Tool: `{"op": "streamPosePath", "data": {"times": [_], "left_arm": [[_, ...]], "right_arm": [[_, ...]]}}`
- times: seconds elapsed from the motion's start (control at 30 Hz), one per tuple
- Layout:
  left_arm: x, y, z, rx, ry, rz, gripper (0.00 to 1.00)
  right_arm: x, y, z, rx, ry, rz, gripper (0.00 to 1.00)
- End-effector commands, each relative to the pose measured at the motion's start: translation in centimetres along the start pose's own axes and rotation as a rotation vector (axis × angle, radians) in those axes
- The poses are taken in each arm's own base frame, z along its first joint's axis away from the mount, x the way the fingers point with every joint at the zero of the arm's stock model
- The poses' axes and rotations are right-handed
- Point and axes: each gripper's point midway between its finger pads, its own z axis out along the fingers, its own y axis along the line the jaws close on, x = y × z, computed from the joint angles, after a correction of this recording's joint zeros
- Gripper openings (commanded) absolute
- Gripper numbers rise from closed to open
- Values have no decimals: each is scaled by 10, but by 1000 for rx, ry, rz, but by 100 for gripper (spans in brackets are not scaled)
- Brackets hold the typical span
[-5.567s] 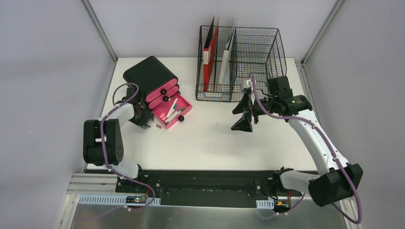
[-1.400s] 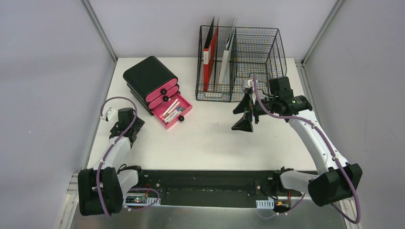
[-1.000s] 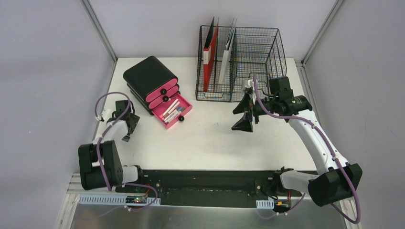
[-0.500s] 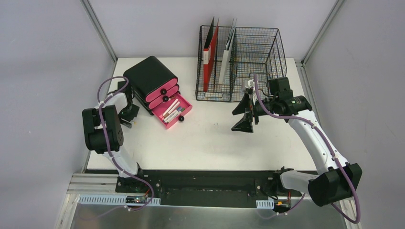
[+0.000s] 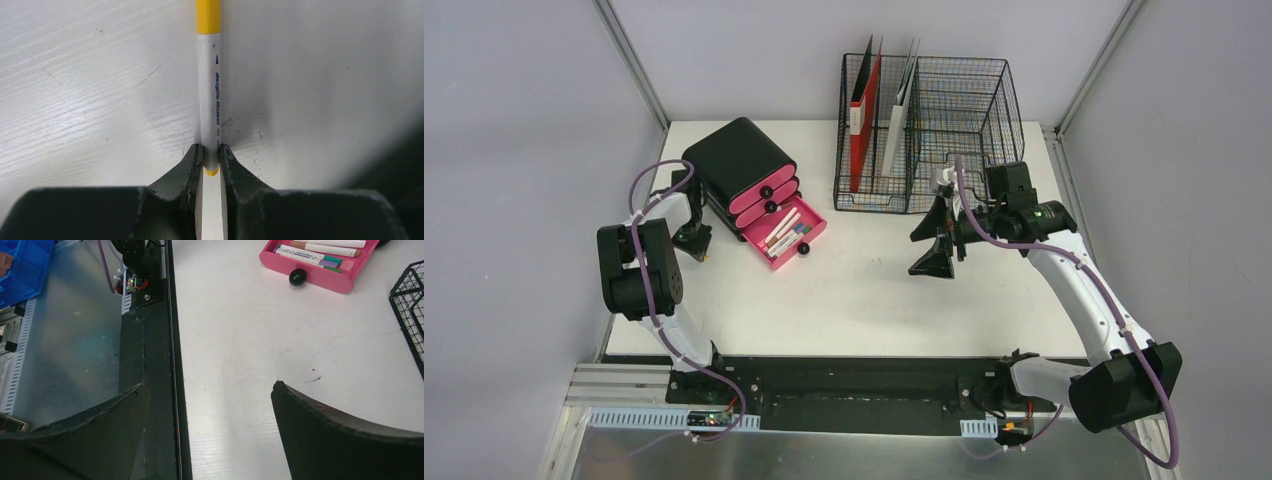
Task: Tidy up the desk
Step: Pick up the stationery from the center of the board.
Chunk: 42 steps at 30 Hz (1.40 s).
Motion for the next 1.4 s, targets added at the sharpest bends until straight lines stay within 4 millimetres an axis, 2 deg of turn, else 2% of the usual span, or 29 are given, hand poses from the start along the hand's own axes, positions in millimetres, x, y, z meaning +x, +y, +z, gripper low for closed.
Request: {"op": "streamPosePath", "data": {"times": [0.0,0.2,0.4,0.6,0.7,1.1,1.27,1.37], "left_arm": [[7,13,5,-48,23,18,8],[10,16,1,-28,25,16,5],[13,20,-14,46,21,-12,3],[33,24,-30,185,61,-35,0],[40,32,-37,221,72,-49,0],[85,63,-85,508,158,-38,0],[110,63,-113,680,256,14,0],[118,61,-132,790,279,85,0]], "right_arm": [[-10,4,-2,-15,-36,-46,95],[-10,4,-2,-15,-37,-48,95],[-10,3,-1,-17,-36,-45,95],[-9,3,-1,-19,-36,-44,95],[-9,2,0,-21,-39,-41,96],[-7,1,3,-37,-52,-26,96],[-6,2,7,-64,-70,-6,97],[-6,1,8,-75,-83,7,97]]}}
